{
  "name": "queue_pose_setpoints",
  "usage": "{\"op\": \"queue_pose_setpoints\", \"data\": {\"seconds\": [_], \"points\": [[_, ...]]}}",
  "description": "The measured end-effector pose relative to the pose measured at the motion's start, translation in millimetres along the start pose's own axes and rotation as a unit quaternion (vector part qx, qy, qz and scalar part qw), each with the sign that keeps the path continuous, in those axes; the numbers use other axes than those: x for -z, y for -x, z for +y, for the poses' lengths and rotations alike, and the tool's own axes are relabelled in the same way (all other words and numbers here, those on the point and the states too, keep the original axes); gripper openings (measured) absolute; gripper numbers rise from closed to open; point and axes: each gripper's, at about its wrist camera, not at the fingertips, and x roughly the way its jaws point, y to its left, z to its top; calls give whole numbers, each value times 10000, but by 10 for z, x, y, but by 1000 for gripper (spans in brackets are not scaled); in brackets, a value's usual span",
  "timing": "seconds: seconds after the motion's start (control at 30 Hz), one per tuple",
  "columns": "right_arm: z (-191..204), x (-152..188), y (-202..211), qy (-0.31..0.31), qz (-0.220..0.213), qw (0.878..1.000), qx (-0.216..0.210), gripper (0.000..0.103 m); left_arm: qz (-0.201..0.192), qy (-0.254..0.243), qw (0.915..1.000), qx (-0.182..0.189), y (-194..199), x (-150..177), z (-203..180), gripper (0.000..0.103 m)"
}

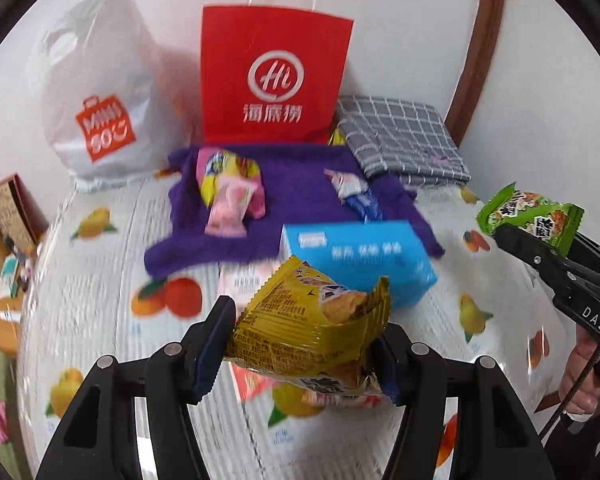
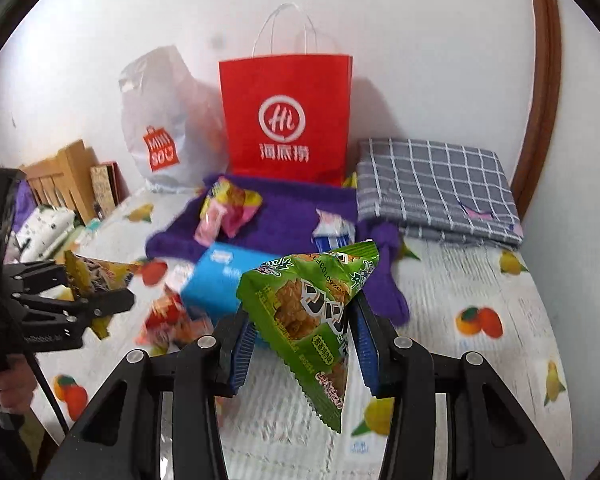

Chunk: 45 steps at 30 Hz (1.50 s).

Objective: Organize snacks
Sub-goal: 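Lift both held bags and carry them toward the purple towel, then lower the yellow chip bag with the left tool while the right tool lowers the green bag onto the towel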

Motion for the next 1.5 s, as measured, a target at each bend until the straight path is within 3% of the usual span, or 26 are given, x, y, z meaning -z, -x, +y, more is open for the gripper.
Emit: {"op": "queue_pose_setpoints", "data": {"seconds": [0.37, 0.8, 0.87, 0.97, 1.13, 1.4, 1.43, 1.5], "points": [[-31, -611, -221, 38, -98, 9993, -363, 45, -244, -122, 9994, -196, -99, -649, 1, 61], [-128, -1287, -835, -157, 34, 9978, -641, 45, -62, 325, 9994, 137, -556, -1185, 168, 61], [-122, -1390, -885, -113, -37, 9977, -661, 45, -17, 336, 9994, 126, -627, -1216, 167, 54], [-120, -1447, -984, -49, -91, 9981, -602, 45, 46, 343, 9993, 137, -720, -1264, 181, 51], [-185, -1405, -1238, -132, 48, 9974, -712, 45, 211, 295, 9992, 156, -941, -1277, 232, 37], [-292, -1308, -1654, -180, 578, 9957, -700, 45, 298, 498, 9983, 58, -1118, -1227, 424, 37], [-296, -1282, -1707, -172, 669, 9951, -705, 45, 360, 503, 9981, 63, -1150, -1222, 439, 39], [-297, -1236, -1807, -143, 834, 9938, -726, 45, 476, 472, 9977, 111, -1207, -1190, 444, 52]]}}
